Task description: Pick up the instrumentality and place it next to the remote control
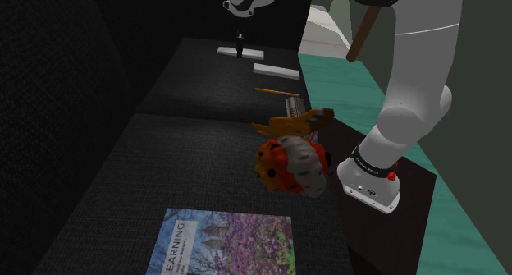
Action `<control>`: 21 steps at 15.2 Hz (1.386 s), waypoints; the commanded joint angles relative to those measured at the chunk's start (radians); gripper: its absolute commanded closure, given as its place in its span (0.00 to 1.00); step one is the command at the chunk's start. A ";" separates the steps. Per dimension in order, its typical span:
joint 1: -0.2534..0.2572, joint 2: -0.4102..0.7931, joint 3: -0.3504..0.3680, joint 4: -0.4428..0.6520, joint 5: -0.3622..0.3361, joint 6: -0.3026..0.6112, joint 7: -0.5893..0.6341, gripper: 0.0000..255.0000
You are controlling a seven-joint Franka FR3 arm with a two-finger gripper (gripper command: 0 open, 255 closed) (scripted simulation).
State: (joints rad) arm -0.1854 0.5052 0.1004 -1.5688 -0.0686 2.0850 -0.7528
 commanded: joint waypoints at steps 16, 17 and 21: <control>0.000 -0.020 0.002 0.020 0.002 -0.038 -0.001 0.00; 0.000 -0.031 0.003 0.036 0.004 -0.066 -0.002 0.00; 0.000 -0.039 0.003 0.050 0.005 -0.089 -0.002 0.00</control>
State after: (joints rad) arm -0.1847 0.4666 0.1036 -1.5195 -0.0636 1.9990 -0.7549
